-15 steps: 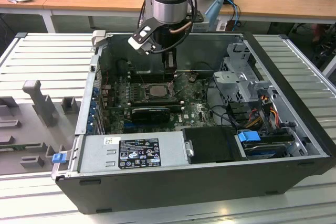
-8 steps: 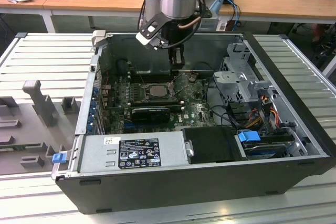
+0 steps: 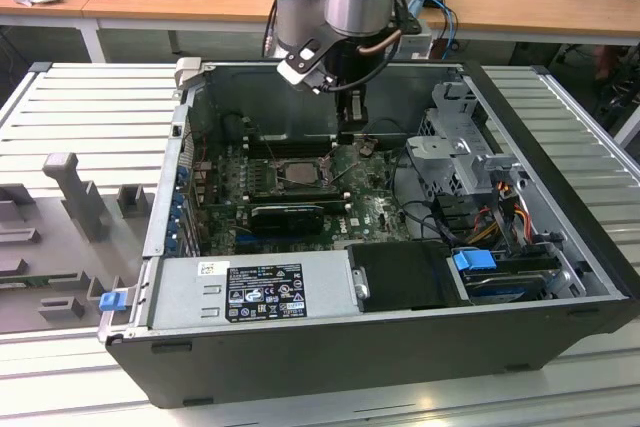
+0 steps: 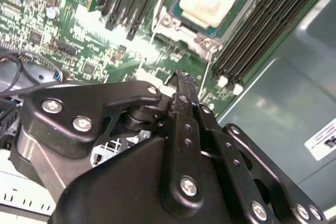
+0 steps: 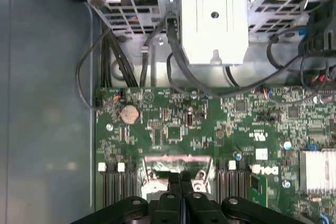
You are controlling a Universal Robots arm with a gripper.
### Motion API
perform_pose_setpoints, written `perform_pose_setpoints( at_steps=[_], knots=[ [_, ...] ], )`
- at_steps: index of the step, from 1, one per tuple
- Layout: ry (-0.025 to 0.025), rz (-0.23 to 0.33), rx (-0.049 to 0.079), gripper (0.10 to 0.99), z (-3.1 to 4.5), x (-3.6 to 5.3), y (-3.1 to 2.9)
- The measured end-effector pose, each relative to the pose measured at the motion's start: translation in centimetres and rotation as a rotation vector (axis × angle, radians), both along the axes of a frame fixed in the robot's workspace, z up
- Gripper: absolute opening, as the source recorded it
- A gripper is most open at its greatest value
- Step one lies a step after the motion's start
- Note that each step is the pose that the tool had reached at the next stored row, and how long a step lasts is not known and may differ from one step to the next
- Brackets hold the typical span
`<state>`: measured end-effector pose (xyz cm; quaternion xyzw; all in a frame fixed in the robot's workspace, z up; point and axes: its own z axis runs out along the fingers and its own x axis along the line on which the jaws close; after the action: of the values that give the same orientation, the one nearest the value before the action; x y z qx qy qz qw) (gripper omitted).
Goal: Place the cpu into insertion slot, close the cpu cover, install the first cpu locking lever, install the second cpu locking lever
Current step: 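Close the cpu cover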
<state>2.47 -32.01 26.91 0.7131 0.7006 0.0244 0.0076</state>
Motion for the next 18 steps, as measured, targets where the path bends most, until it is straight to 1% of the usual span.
perform_pose_setpoints(
  at_steps=[3,5,7,9,11,12,14,16,17,18],
  knots=[
    [0.0030,0.000,0.000,0.106,0.00,0.89,0.00],
    [0.0035,0.000,0.000,0.106,0.00,1.19,0.00],
    [0.0047,0.001,0.000,0.106,-0.08,2.04,0.00],
    [0.0049,0.003,0.000,0.106,-0.20,2.57,0.00],
    [0.0051,0.004,0.000,0.106,-0.49,3.06,0.00],
    [0.0053,0.005,0.000,0.106,-0.79,3.24,0.00],
    [0.0056,0.005,0.000,0.106,-1.15,3.41,0.00],
    [0.0071,0.005,0.000,0.106,-1.55,3.54,0.00],
    [0.0094,0.005,0.000,0.106,-1.69,3.55,0.00],
    [0.0285,0.005,0.000,0.106,-1.70,3.55,-0.01]
  ],
)
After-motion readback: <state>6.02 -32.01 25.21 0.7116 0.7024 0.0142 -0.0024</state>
